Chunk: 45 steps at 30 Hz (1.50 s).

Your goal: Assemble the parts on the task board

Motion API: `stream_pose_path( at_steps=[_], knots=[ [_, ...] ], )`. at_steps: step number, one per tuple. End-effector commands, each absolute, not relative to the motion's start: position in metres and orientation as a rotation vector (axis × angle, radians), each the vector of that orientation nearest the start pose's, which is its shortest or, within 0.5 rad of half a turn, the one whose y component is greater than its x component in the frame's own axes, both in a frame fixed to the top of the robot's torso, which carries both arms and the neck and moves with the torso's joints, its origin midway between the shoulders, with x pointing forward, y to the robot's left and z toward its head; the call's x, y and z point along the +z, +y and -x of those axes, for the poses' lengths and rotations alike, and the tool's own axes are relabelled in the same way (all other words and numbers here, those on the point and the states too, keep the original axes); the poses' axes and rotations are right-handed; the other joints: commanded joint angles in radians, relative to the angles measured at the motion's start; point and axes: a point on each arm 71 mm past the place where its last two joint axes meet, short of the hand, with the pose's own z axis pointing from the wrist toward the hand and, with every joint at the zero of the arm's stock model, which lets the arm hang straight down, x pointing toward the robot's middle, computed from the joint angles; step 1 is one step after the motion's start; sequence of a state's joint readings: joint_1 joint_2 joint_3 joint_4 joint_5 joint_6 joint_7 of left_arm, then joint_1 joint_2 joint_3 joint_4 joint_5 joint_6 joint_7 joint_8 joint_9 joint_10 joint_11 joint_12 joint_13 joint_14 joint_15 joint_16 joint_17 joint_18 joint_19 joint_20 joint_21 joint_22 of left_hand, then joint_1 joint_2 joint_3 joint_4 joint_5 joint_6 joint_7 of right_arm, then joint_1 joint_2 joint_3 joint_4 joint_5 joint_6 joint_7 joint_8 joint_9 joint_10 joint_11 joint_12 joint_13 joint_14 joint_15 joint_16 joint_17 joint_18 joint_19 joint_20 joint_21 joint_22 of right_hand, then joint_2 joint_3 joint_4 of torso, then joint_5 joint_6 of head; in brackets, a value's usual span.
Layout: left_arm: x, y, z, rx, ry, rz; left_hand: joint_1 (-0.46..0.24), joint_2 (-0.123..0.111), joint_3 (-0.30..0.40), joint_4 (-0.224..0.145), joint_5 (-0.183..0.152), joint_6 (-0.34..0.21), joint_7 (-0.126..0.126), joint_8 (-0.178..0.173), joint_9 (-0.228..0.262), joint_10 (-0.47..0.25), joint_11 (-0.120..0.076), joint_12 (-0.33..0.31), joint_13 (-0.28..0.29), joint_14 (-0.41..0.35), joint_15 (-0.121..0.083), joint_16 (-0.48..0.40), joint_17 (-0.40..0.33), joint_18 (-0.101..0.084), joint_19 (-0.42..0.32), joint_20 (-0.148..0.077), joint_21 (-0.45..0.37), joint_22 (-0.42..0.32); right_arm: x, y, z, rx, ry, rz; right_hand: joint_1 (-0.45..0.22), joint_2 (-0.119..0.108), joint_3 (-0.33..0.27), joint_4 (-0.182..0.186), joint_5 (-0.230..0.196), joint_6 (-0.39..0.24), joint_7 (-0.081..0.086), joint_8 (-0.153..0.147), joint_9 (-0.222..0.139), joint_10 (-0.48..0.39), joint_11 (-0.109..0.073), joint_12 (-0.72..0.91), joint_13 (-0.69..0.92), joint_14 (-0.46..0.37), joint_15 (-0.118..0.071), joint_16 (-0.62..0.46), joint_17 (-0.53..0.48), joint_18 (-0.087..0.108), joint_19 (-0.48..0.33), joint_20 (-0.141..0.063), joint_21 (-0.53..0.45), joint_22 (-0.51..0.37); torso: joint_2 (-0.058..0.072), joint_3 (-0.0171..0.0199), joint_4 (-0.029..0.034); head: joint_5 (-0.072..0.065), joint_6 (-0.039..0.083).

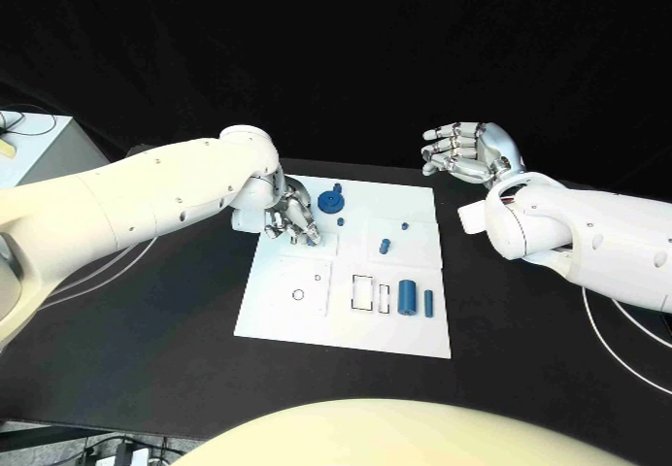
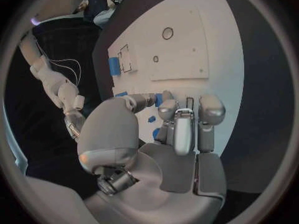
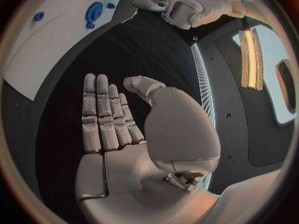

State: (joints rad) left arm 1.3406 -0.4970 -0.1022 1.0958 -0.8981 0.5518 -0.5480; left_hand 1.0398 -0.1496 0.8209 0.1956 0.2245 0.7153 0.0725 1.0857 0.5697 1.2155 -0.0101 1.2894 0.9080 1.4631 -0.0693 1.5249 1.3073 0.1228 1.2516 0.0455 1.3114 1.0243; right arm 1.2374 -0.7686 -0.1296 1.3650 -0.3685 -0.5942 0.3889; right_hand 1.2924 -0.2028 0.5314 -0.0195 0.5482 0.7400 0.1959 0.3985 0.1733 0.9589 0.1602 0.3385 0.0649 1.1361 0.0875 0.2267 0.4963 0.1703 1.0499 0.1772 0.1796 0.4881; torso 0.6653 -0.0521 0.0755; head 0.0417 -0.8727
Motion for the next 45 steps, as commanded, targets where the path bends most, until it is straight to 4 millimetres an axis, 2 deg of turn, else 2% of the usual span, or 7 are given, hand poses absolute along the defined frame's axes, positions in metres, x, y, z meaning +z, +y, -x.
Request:
stream_pose_path(
  at_steps=[1,7,14,45],
  knots=[
    [-0.2100,0.1559,-0.5420,-0.347,2.660,0.018,0.002,0.010,0.220,-0.226,0.004,0.003,-0.009,0.003,0.001,0.007,0.000,0.003,0.002,0.071,0.003,-0.002,0.147,-0.008,-0.003,0.000,0.001,0.002,-0.1889,-0.2265,-0.5151,1.144,1.355,-0.724,0.001,0.006,-0.002,-0.007,0.002,-0.009,0.045,0.000,-0.001,-0.001,0.006,-0.004,-0.002,0.003,0.005,-0.006,-0.001,0.006,0.001,0.004,-0.005,-0.001,0.000,0.0003,-0.0002,0.001,0.000],
    [-0.2103,0.1531,-0.5453,-0.315,2.635,0.004,0.002,0.010,0.220,-0.227,0.005,0.004,-0.009,0.002,0.001,0.007,0.000,0.003,0.002,0.071,0.003,-0.002,0.148,-0.009,-0.002,0.000,0.002,0.003,-0.1889,-0.2258,-0.5150,1.145,1.356,-0.723,0.001,0.006,-0.002,-0.008,0.003,-0.010,0.045,-0.001,-0.002,-0.002,0.006,-0.004,-0.002,0.003,0.005,-0.007,-0.002,0.006,0.001,0.004,-0.006,-0.002,0.002,-0.0007,-0.0004,0.000,0.000],
    [-0.2108,0.1529,-0.5463,-0.300,2.632,-0.006,0.002,0.010,0.220,-0.229,0.005,0.004,-0.009,0.002,0.001,0.007,0.000,0.003,0.002,0.070,0.003,-0.003,0.146,-0.008,-0.002,0.000,0.002,0.003,-0.1889,-0.2255,-0.5149,1.146,1.356,-0.723,0.001,0.006,-0.002,-0.008,0.003,-0.010,0.045,-0.001,-0.002,-0.002,0.006,-0.004,-0.002,0.003,0.005,-0.007,-0.002,0.006,0.001,0.004,-0.006,-0.002,0.001,0.0006,0.0001,0.000,0.000],
    [-0.2134,0.1558,-0.5482,-0.279,2.656,-0.007,0.002,0.011,0.219,-0.232,0.007,0.005,-0.009,0.000,0.001,0.006,0.000,0.002,0.000,0.070,0.003,-0.004,0.144,-0.008,-0.003,0.000,0.001,0.002,-0.1888,-0.2253,-0.5147,1.148,1.356,-0.721,0.001,0.007,-0.002,-0.009,0.004,-0.010,0.046,-0.001,-0.002,-0.002,0.007,-0.005,-0.002,0.003,0.006,-0.008,-0.002,0.006,0.000,0.005,-0.006,-0.003,0.001,0.0007,-0.0001,-0.001,0.000]
  ],
)
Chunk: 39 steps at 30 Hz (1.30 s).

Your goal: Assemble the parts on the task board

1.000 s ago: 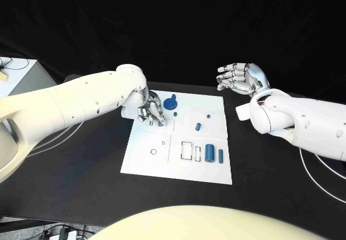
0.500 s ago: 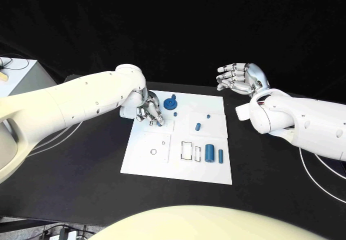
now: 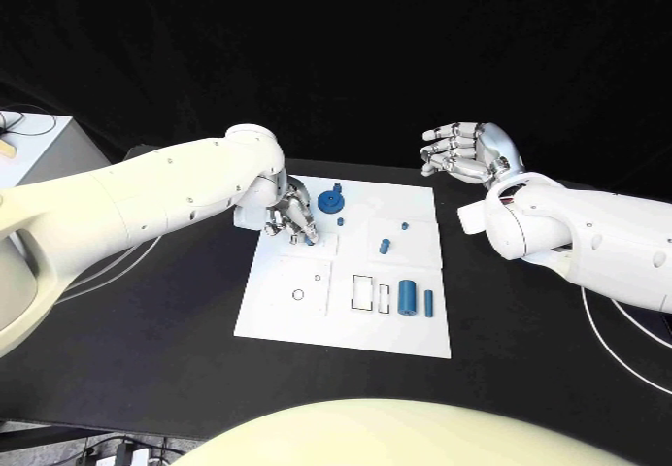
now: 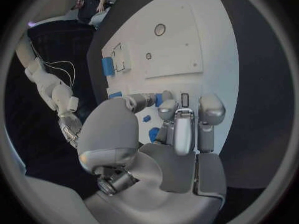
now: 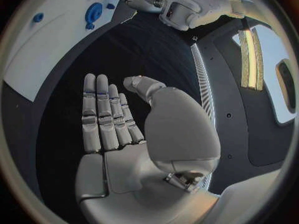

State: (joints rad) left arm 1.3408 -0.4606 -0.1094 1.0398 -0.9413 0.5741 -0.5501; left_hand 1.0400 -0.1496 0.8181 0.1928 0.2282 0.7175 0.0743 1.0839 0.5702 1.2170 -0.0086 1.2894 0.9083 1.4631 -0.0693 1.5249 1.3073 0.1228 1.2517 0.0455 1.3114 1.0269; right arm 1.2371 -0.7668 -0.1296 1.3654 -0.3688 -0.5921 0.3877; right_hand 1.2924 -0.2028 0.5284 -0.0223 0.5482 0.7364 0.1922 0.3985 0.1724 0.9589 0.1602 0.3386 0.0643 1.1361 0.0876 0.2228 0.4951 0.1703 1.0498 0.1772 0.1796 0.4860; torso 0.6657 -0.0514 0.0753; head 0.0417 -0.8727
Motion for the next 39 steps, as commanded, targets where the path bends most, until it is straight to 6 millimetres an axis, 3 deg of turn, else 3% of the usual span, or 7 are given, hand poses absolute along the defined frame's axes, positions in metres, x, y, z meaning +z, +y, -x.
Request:
stream_pose_path(
  at_steps=[1,28,39],
  knots=[
    [-0.2135,0.1557,-0.5483,-0.279,2.655,-0.006,0.002,0.011,0.222,-0.229,0.003,0.003,-0.010,0.002,0.001,0.004,-0.001,0.002,0.000,0.070,0.003,-0.004,0.144,-0.008,-0.003,0.000,0.001,-0.001,-0.1888,-0.2253,-0.5146,1.148,1.356,-0.721,0.001,0.007,0.001,-0.006,0.004,-0.007,0.049,-0.001,-0.001,-0.002,0.007,-0.005,-0.001,0.003,0.006,-0.004,-0.001,0.006,0.000,0.005,-0.006,-0.001,0.000,0.0001,0.0003,-0.001,0.000],
    [-0.2194,0.1524,-0.5473,-0.224,2.629,-0.054,0.001,0.013,0.220,-0.231,0.003,0.004,-0.010,-0.001,0.001,0.004,0.000,0.001,0.001,0.069,0.003,-0.005,0.142,-0.008,-0.004,0.000,0.001,-0.002,-0.1886,-0.2245,-0.5139,1.153,1.358,-0.720,0.001,0.008,0.001,-0.008,0.005,-0.007,0.050,-0.001,-0.001,-0.003,0.007,-0.006,-0.001,0.003,0.006,-0.007,-0.002,0.005,-0.001,0.005,-0.007,-0.003,-0.001,0.0000,0.0001,-0.004,0.000],
    [-0.2184,0.1553,-0.5509,-0.202,2.588,-0.035,-0.020,0.028,0.182,-0.224,-0.007,-0.012,-0.003,-0.019,0.005,-0.007,0.006,-0.008,-0.009,0.065,0.009,-0.009,0.134,-0.005,-0.018,0.005,-0.010,-0.019,-0.1887,-0.2249,-0.5139,1.153,1.360,-0.720,0.000,0.009,0.001,-0.010,0.006,-0.008,0.050,-0.001,-0.002,-0.003,0.008,-0.006,-0.001,0.003,0.007,-0.009,-0.004,0.005,-0.001,0.005,-0.008,-0.005,-0.001,0.0000,-0.0006,-0.005,0.000]
  ],
)
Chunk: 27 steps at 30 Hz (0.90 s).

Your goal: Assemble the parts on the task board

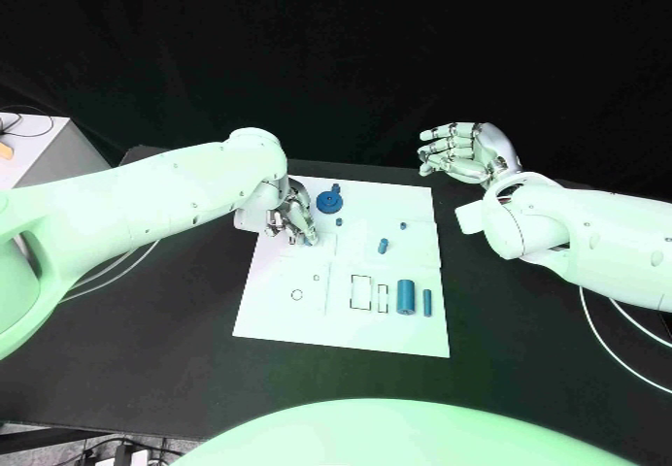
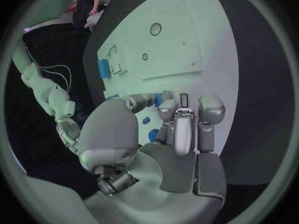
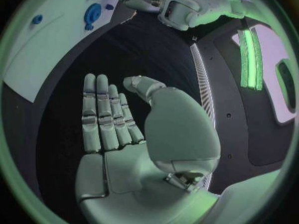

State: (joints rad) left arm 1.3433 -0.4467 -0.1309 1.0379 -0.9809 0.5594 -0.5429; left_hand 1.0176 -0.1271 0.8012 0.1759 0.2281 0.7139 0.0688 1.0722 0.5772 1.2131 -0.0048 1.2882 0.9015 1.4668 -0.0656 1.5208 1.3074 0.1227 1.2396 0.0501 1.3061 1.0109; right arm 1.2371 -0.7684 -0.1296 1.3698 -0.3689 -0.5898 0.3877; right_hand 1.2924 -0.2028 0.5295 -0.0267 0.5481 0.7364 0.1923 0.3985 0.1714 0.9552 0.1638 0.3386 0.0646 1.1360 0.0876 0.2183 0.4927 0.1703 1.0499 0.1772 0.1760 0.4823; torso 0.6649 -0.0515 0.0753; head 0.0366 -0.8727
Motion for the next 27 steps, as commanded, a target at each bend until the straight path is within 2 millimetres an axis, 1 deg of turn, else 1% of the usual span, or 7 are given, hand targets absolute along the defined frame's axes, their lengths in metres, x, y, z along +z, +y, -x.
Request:
stream_pose_path(
  at_steps=[1,3,8,15,20,23,27],
  knots=[
    [-0.2184,0.1557,-0.5510,-0.202,2.587,-0.033,0.000,0.008,0.193,-0.206,-0.007,-0.013,0.004,-0.014,-0.003,-0.006,0.004,-0.008,-0.003,0.061,0.006,-0.005,0.134,-0.005,-0.007,0.002,-0.006,-0.003,-0.1887,-0.2249,-0.5139,1.153,1.360,-0.720,0.000,0.009,0.000,-0.006,0.006,-0.008,0.050,-0.001,-0.001,0.000,0.004,-0.006,-0.001,0.003,0.007,-0.004,-0.001,0.005,-0.001,0.005,-0.004,-0.001,0.000,0.0002,-0.0007,0.000,0.000],
    [-0.2183,0.1565,-0.5511,-0.203,2.586,-0.029,-0.014,0.004,0.171,-0.198,-0.007,-0.022,0.008,-0.028,-0.004,-0.011,0.007,-0.010,-0.006,0.059,0.011,-0.007,0.131,-0.004,-0.012,0.005,-0.011,-0.010,-0.1888,-0.2252,-0.5139,1.153,1.360,-0.721,0.000,0.009,0.000,-0.006,0.006,-0.008,0.050,-0.001,-0.001,0.000,0.004,-0.006,-0.001,0.003,0.007,-0.004,-0.001,0.005,-0.001,0.005,-0.004,-0.001,0.000,0.0004,-0.0002,0.000,0.000],
    [-0.2183,0.1576,-0.5510,-0.204,2.587,-0.027,-0.056,-0.021,0.072,-0.157,-0.009,-0.022,0.006,-0.063,-0.010,-0.025,0.010,-0.013,-0.010,0.055,0.014,-0.012,0.121,-0.001,-0.020,0.010,-0.025,-0.024,-0.1889,-0.2251,-0.5138,1.153,1.362,-0.721,-0.001,0.009,-0.001,-0.006,0.006,-0.008,0.050,-0.001,-0.001,0.000,0.004,-0.007,-0.001,0.003,0.007,-0.005,-0.002,0.005,-0.001,0.005,-0.004,-0.002,0.000,-0.0001,-0.0002,-0.001,0.000],
    [-0.2183,0.1582,-0.5509,-0.209,2.590,-0.022,-0.078,-0.040,0.022,-0.127,-0.009,-0.008,0.008,-0.081,-0.013,-0.031,0.012,-0.011,-0.006,0.053,0.015,-0.013,0.119,0.000,-0.021,0.012,-0.031,-0.030,-0.1890,-0.2250,-0.5138,1.154,1.363,-0.721,-0.001,0.008,-0.001,-0.007,0.006,-0.008,0.050,-0.001,-0.001,-0.001,0.005,-0.007,-0.001,0.002,0.007,-0.006,-0.002,0.004,-0.002,0.005,-0.005,-0.002,0.000,-0.0004,0.0005,-0.002,0.000],
    [-0.2185,0.1588,-0.5506,-0.209,2.593,-0.023,-0.080,-0.044,0.013,-0.123,-0.009,-0.005,0.008,-0.084,-0.013,-0.032,0.012,-0.011,-0.006,0.053,0.015,-0.013,0.120,0.000,-0.021,0.012,-0.031,-0.031,-0.1891,-0.2251,-0.5138,1.154,1.364,-0.721,-0.001,0.008,-0.001,-0.008,0.007,-0.009,0.051,-0.001,-0.002,-0.002,0.005,-0.008,-0.002,0.000,0.008,-0.008,-0.003,0.004,-0.003,0.005,-0.006,-0.004,0.000,-0.0008,0.0006,-0.002,0.000],
    [-0.2186,0.1593,-0.5503,-0.209,2.596,-0.024,-0.084,-0.055,-0.003,-0.115,-0.010,-0.002,0.009,-0.089,-0.014,-0.034,0.013,-0.011,-0.005,0.053,0.016,-0.013,0.119,0.000,-0.022,0.013,-0.033,-0.033,-0.1892,-0.2253,-0.5137,1.154,1.364,-0.722,-0.001,0.008,-0.001,-0.009,0.007,-0.009,0.051,-0.001,-0.002,-0.002,0.005,-0.008,-0.002,-0.001,0.009,-0.009,-0.003,0.004,-0.004,0.006,-0.007,-0.004,0.000,-0.0008,0.0015,-0.002,0.000],
    [-0.2187,0.1603,-0.5493,-0.209,2.601,-0.029,-0.100,-0.074,-0.072,-0.079,-0.013,0.006,0.013,-0.099,-0.012,-0.038,0.017,-0.012,-0.004,0.052,0.019,-0.014,0.117,0.000,-0.021,0.015,-0.037,-0.035,-0.1894,-0.2255,-0.5137,1.154,1.365,-0.722,-0.003,0.008,-0.001,-0.010,0.007,-0.012,0.052,-0.002,-0.002,-0.005,0.006,-0.010,-0.002,-0.004,0.010,-0.013,-0.005,0.003,-0.007,0.007,-0.009,-0.007,-0.001,-0.0014,0.0017,-0.001,0.000]
  ],
)
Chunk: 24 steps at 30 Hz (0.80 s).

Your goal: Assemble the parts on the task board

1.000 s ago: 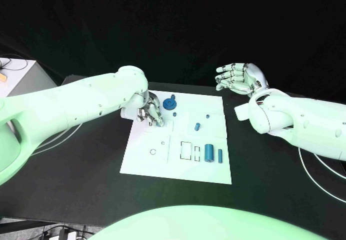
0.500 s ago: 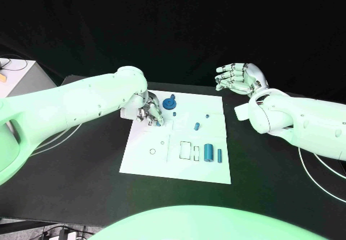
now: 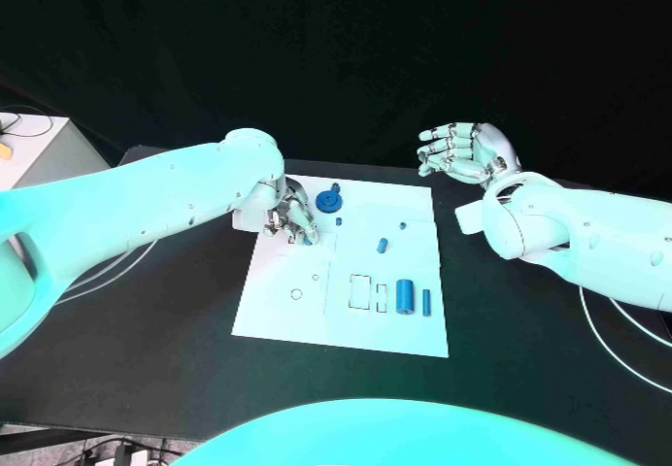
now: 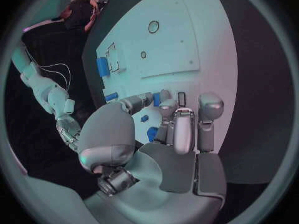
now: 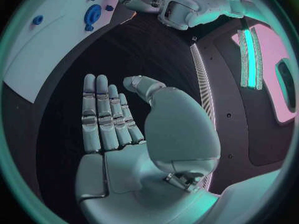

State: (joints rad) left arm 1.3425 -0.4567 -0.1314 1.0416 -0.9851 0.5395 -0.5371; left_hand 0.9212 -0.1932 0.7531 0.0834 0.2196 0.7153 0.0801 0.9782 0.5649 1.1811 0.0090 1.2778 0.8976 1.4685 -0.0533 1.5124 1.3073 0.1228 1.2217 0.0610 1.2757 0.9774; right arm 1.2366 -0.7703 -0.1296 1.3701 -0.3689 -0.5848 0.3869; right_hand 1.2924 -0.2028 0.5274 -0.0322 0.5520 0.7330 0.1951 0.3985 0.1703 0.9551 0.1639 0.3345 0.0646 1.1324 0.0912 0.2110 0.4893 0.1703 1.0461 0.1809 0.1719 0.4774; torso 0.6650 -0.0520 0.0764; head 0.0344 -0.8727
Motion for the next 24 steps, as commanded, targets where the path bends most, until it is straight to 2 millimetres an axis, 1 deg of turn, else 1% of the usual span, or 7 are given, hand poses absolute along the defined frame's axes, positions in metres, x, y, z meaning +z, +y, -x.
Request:
stream_pose_path(
  at_steps=[1,7,13,16,18,20,24],
  knots=[
    [-0.219,0.161,-0.549,-0.209,2.602,-0.031,-0.006,-0.012,-0.049,0.026,-0.005,0.006,0.003,-0.008,0.002,-0.007,0.004,-0.001,0.000,0.050,0.008,-0.006,0.117,0.000,-0.004,0.006,-0.008,-0.004,-0.189,-0.225,-0.514,1.154,1.365,-0.722,-0.003,0.008,0.001,-0.005,0.003,-0.009,0.049,-0.002,-0.001,-0.005,0.007,-0.006,-0.002,-0.002,0.007,-0.006,-0.002,0.002,-0.004,0.003,-0.005,-0.002,-0.001,-0.0009,0.0004,0.001,0.000],
    [-0.216,0.163,-0.547,-0.218,2.595,-0.033,0.017,-0.027,-0.207,0.098,-0.007,0.008,0.006,-0.022,0.012,-0.010,0.008,-0.002,0.006,0.049,0.011,-0.007,0.117,0.001,-0.002,0.008,-0.013,-0.007,-0.190,-0.227,-0.514,1.150,1.365,-0.723,-0.004,0.009,0.001,-0.006,0.003,-0.010,0.050,-0.002,-0.002,-0.006,0.007,-0.006,-0.001,-0.004,0.008,-0.009,-0.003,0.002,-0.006,0.004,-0.007,-0.004,-0.002,-0.0011,0.0005,0.003,0.000],
    [-0.210,0.166,-0.545,-0.233,2.576,-0.033,0.047,-0.030,-0.296,0.160,-0.024,0.010,0.003,-0.028,0.020,-0.008,0.005,-0.001,0.011,0.049,0.009,-0.007,0.117,0.001,-0.001,0.007,-0.015,-0.007,-0.191,-0.228,-0.515,1.145,1.364,-0.725,-0.005,0.009,0.001,-0.007,0.003,-0.011,0.050,-0.003,-0.002,-0.007,0.008,-0.007,-0.001,-0.006,0.009,-0.012,-0.004,0.001,-0.008,0.004,-0.009,-0.006,-0.003,-0.0015,0.0004,0.003,0.000],
    [-0.206,0.167,-0.544,-0.245,2.567,-0.034,0.070,-0.027,-0.333,0.193,-0.052,0.010,0.002,-0.030,0.024,-0.007,0.004,-0.001,0.013,0.049,0.008,-0.007,0.117,0.001,0.001,0.006,-0.015,-0.007,-0.192,-0.229,-0.515,1.142,1.364,-0.726,-0.006,0.010,0.001,-0.007,0.004,-0.012,0.051,-0.003,-0.003,-0.008,0.009,-0.007,-0.001,-0.008,0.010,-0.013,-0.005,0.001,-0.010,0.005,-0.010,-0.008,-0.003,-0.0016,0.0004,0.005,0.000],
    [-0.204,0.167,-0.543,-0.254,2.562,-0.036,0.085,-0.017,-0.365,0.207,-0.116,0.011,0.002,-0.032,0.028,-0.007,0.004,-0.002,0.014,0.049,0.008,-0.007,0.116,0.001,0.000,0.006,-0.016,-0.007,-0.192,-0.230,-0.515,1.141,1.365,-0.727,-0.007,0.010,0.001,-0.007,0.004,-0.012,0.051,-0.003,-0.003,-0.008,0.009,-0.007,-0.001,-0.009,0.011,-0.014,-0.006,0.001,-0.011,0.005,-0.011,-0.009,-0.002,-0.0012,0.0002,0.006,0.000],
    [-0.201,0.167,-0.542,-0.263,2.556,-0.036,0.085,-0.009,-0.393,0.208,-0.152,0.011,0.002,-0.034,0.030,-0.007,0.004,-0.002,0.015,0.049,0.008,-0.008,0.115,0.001,0.000,0.006,-0.018,-0.009,-0.193,-0.230,-0.515,1.140,1.365,-0.728,-0.007,0.010,0.001,-0.008,0.004,-0.013,0.051,-0.003,-0.003,-0.009,0.009,-0.008,-0.001,-0.010,0.011,-0.016,-0.006,0.000,-0.012,0.006,-0.013,-0.011,-0.002,-0.0015,0.0006,0.006,0.000],
    [-0.194,0.171,-0.540,-0.285,2.545,-0.031,0.085,-0.006,-0.403,0.209,-0.160,0.011,0.002,-0.035,0.031,-0.012,0.004,-0.006,0.008,0.046,0.008,-0.011,0.109,0.003,-0.005,0.006,-0.022,-0.016,-0.194,-0.231,-0.515,1.139,1.366,-0.728,-0.008,0.011,0.001,-0.008,0.004,-0.014,0.052,-0.003,-0.003,-0.011,0.010,-0.008,-0.001,-0.011,0.012,-0.017,-0.007,0.000,-0.014,0.007,-0.014,-0.012,-0.001,-0.0014,-0.0003,0.007,0.000]
  ],
)
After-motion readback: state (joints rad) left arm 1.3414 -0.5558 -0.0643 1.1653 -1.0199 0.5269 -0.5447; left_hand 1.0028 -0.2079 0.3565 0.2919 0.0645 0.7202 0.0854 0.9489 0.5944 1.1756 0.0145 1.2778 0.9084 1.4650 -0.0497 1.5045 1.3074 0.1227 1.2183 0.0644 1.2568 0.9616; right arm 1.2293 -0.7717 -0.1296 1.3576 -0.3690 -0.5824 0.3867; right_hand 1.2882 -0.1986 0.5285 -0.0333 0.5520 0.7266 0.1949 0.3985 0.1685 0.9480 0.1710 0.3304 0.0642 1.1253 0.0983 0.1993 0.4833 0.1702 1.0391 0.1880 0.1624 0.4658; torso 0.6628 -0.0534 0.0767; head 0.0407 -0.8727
